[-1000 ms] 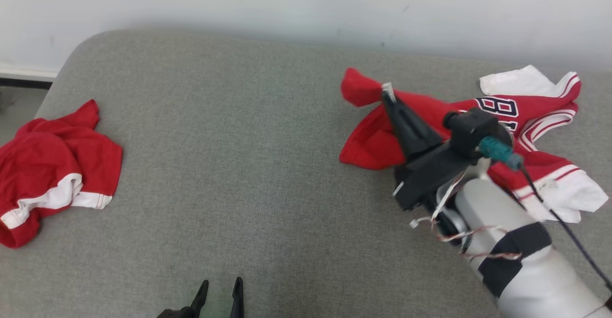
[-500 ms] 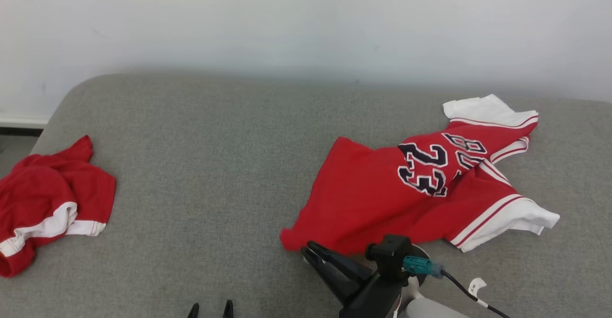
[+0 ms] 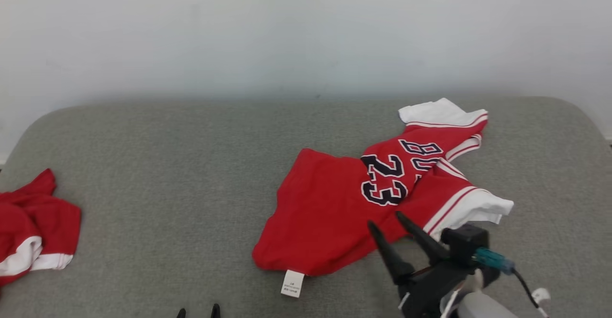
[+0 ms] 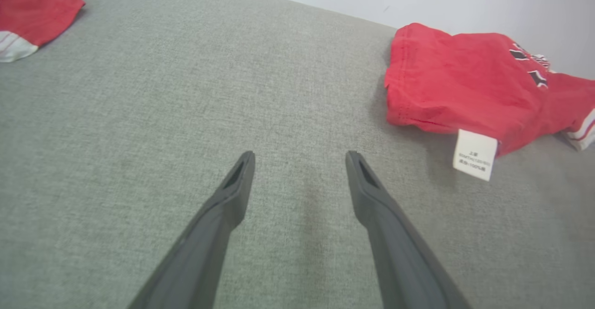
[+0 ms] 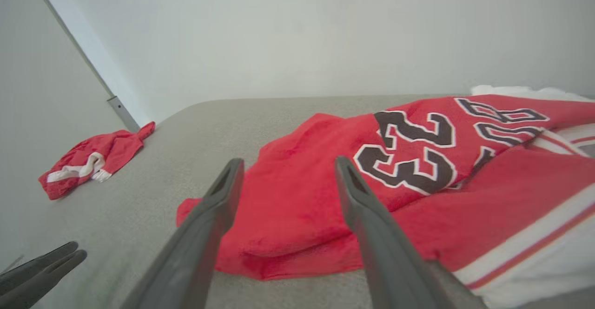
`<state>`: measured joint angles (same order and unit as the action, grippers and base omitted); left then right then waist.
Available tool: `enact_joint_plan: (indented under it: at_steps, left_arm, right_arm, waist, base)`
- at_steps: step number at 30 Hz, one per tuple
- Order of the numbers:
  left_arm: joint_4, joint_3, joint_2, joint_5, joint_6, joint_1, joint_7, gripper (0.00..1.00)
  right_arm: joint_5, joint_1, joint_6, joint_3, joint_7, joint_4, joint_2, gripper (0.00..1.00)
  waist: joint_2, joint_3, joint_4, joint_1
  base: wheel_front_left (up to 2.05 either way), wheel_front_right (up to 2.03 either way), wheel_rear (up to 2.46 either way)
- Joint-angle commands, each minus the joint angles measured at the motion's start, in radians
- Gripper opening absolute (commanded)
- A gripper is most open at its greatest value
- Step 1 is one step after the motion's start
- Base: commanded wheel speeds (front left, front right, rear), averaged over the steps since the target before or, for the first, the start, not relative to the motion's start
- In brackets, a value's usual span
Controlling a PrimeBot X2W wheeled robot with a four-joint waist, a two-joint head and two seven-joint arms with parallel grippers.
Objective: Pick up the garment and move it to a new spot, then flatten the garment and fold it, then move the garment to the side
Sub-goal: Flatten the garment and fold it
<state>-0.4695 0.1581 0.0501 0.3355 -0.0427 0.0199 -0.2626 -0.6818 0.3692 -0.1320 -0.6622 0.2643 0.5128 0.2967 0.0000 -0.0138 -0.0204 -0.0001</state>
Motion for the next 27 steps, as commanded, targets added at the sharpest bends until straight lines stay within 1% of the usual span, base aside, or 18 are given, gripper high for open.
enact_joint_plan:
  at_steps: [1, 6, 11, 17, 27]
  left_arm:
    - [0.008, -0.004, 0.0, -0.012, 0.005, 0.013, -0.003, 1.0]
    - [0.023, -0.013, 0.0, -0.016, 0.005, 0.017, -0.003, 1.0]
    - [0.029, -0.009, 0.0, -0.018, 0.002, 0.014, -0.003, 1.0]
    - [0.034, 0.003, 0.001, -0.032, 0.001, -0.002, -0.003, 1.0]
    - [0.033, 0.015, 0.0, -0.048, 0.001, -0.031, -0.003, 1.0]
  right_arm:
    - [0.04, -0.033, 0.002, 0.066, 0.0, -0.003, -0.004, 1.0]
    - [0.164, -0.125, 0.002, 0.264, 0.0, -0.014, -0.036, 1.0]
    - [0.246, -0.188, 0.002, 0.401, 0.0, -0.006, -0.061, 1.0]
    - [0.302, -0.196, 0.003, 0.506, 0.0, 0.015, -0.067, 1.0]
    - [0.358, -0.14, 0.002, 0.608, 0.0, 0.062, -0.067, 1.0]
  waist:
    - [0.0, -0.008, -0.043, 0.0001]
    - [0.0, -0.007, -0.089, 0.0001]
    - [0.0, 0.005, -0.117, 0.0001]
    - [0.0, 0.033, -0.118, 0.0001]
    - [0.0, 0.101, -0.09, 0.0001]
  base:
    - [0.0, 0.0, 0.0]
    - [0.0, 0.0, 0.0]
    - [0.0, 0.0, 0.0]
    - [0.0, 0.0, 0.0]
    - [0.0, 0.0, 0.0]
